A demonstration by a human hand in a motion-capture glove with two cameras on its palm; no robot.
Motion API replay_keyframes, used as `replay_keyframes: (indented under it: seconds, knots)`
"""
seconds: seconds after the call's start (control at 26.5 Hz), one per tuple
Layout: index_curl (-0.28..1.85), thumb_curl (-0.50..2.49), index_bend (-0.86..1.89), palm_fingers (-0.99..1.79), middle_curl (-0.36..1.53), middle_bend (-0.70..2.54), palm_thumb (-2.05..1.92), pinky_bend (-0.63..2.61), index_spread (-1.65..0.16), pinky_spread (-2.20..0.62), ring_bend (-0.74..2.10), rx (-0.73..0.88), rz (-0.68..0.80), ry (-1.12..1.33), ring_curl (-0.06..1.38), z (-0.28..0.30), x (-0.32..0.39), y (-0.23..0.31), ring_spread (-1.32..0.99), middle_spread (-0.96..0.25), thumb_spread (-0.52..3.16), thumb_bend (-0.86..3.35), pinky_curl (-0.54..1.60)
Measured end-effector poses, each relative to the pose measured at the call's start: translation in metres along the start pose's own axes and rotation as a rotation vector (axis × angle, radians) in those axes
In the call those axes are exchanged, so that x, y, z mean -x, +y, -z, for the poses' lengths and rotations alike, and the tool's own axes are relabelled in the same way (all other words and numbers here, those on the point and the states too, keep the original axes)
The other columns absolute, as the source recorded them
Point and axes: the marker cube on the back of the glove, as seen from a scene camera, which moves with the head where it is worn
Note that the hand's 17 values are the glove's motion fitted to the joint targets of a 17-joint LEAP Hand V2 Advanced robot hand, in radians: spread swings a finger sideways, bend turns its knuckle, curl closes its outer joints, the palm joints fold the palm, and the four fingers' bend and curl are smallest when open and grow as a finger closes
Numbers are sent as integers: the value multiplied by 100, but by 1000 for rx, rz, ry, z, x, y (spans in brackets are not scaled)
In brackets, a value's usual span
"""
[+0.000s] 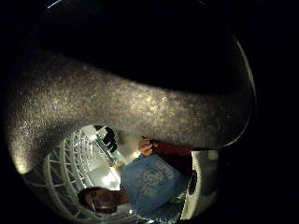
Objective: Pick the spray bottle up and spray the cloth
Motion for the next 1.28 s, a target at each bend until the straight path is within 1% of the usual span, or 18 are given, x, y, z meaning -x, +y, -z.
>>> replay_keyframes:
  seconds: [0.91,1.06,1.28]
  knots:
    - [38,65,14,113,46,23,104,29,-27,4,49,4,15,4,37,-3,7,0,-6,-11,58,-3,37]
    - [38,65,14,113,46,23,104,29,-27,4,49,-45,64,-69,37,-1,11,2,-6,-11,58,-3,37]
    - [38,65,14,114,46,23,104,29,-27,4,49,-161,184,-306,37,-5,24,14,-6,-11,58,-3,37]
